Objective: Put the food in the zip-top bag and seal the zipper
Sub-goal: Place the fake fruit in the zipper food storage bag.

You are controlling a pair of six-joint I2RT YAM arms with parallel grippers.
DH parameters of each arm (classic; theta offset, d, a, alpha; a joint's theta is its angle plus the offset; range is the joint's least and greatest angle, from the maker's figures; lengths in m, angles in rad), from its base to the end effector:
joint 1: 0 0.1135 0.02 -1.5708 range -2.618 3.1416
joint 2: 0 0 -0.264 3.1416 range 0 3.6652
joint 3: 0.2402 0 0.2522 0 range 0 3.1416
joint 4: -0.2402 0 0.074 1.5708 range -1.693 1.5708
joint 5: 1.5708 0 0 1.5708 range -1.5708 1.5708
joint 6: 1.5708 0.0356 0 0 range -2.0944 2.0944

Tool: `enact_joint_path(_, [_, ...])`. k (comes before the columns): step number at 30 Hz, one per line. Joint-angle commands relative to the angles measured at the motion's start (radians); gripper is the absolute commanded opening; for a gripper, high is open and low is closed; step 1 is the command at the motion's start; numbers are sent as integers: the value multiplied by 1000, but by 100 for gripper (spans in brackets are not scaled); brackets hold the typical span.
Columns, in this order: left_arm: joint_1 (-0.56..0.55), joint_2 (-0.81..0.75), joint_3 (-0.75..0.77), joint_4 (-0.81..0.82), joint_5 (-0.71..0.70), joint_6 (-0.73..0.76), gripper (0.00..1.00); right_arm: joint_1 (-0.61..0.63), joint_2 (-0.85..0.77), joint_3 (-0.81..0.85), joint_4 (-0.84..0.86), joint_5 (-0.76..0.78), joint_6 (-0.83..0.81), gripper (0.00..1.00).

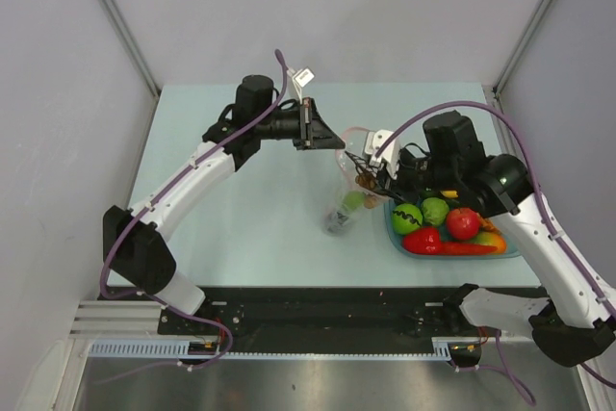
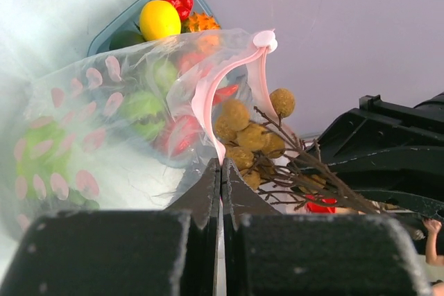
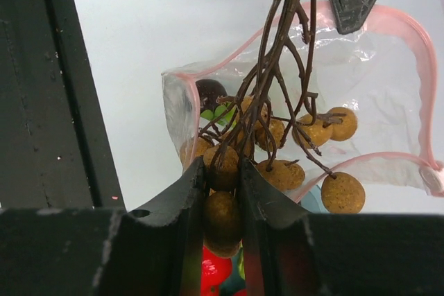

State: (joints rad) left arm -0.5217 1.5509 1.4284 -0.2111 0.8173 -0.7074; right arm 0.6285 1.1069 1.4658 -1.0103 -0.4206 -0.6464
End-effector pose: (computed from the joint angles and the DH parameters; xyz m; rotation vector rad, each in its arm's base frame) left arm 0.2976 -0.2010 0.3749 0.4364 2.0869 -1.5571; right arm 0.1491 0.1263 0.4272 -1.4834 1.6157 0.4559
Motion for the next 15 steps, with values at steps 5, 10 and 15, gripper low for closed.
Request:
enact_joint_path(5, [-40,-37,1,4,36,95,0,16,139,168,24,20,71,36])
enact_joint_path(10, [-37,-40,-2,-7,43,103,0,13,200,231,7,52,117,73])
enact_joint_path(15, [-29,-48,-3,-5,46,108,0,-12,177,211,24,82,149,91])
